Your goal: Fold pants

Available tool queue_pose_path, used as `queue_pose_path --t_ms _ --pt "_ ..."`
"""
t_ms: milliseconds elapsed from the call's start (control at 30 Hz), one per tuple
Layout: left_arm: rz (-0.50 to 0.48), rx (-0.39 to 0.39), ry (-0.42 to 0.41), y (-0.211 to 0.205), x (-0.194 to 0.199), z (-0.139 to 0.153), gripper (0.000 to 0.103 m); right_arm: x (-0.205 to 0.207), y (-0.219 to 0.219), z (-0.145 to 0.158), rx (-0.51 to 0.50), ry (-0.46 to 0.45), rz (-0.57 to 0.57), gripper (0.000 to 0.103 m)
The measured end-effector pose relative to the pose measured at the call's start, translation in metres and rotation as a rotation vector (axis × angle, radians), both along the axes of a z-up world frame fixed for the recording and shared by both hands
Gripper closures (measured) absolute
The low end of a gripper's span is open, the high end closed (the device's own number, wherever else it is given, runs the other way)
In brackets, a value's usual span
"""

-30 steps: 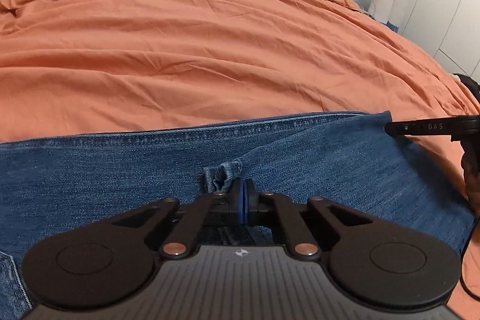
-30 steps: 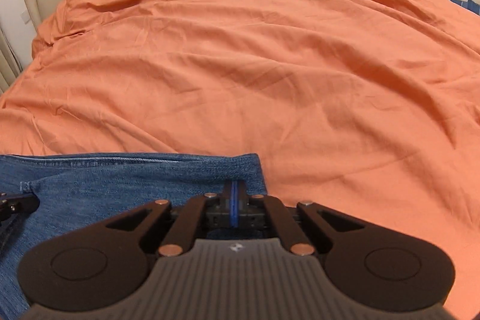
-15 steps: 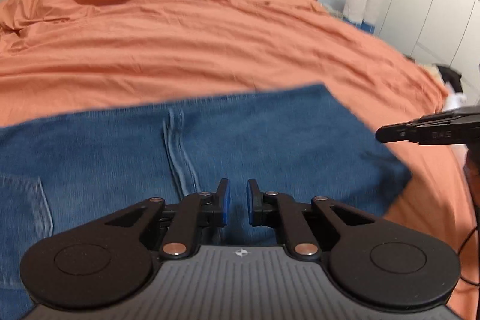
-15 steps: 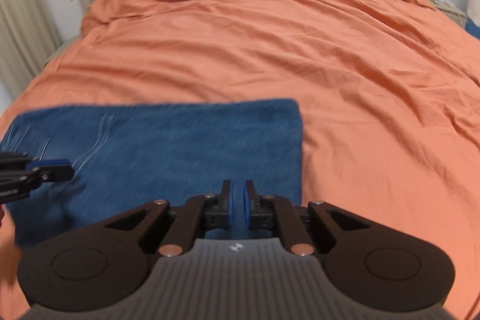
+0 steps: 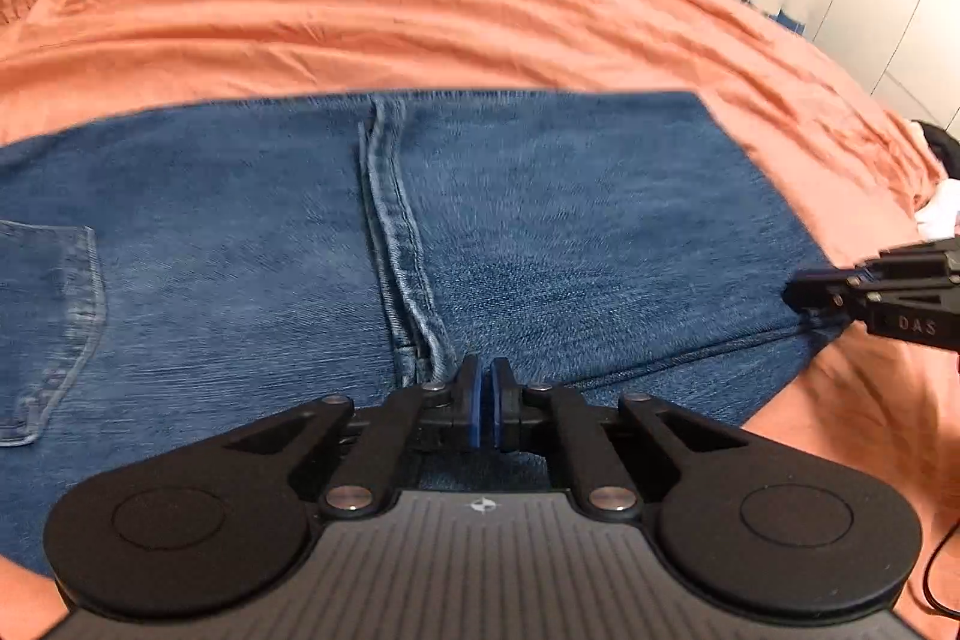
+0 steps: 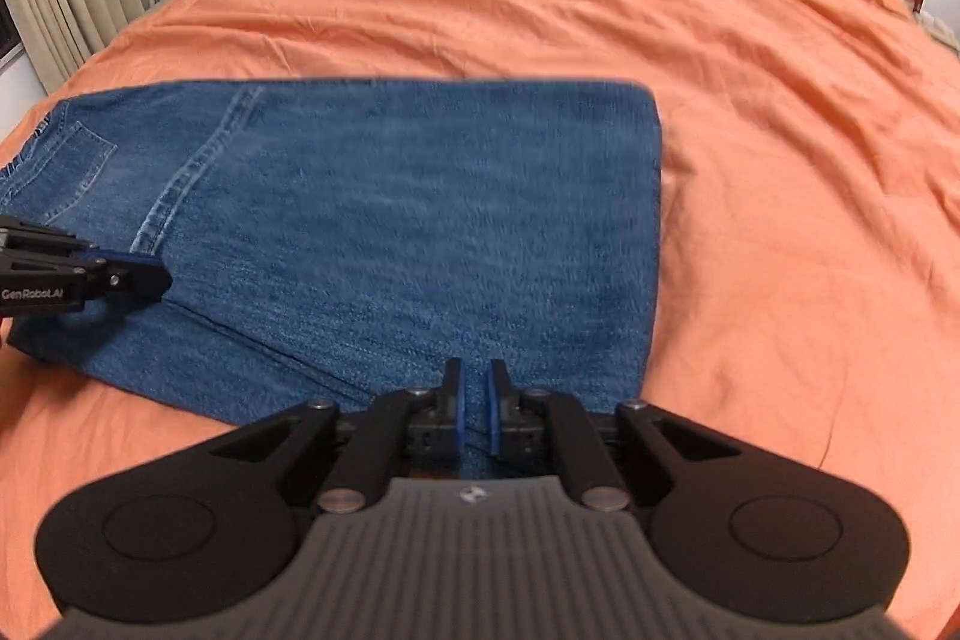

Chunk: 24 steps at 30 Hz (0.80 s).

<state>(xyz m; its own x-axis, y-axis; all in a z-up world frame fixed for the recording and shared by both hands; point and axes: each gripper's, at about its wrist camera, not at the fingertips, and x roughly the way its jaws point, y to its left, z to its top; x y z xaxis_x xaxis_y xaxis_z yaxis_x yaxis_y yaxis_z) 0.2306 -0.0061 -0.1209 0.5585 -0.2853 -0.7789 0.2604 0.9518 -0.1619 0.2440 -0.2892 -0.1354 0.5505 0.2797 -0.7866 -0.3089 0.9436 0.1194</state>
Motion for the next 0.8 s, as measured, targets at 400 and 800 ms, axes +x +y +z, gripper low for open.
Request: queue_pose_path --t_ms 400,800 --pt "0.418 -0.136 -0.091 0.148 -0.049 0.050 0.056 0.006 0.077 0.037 0.047 -0.148 0.223 0.098" --pt "0.986 -0.519 -0.093 0.352 -0.058 -0.015 0.036 0.047 0.165 0.031 -0.084 -0.089 0.350 0.095"
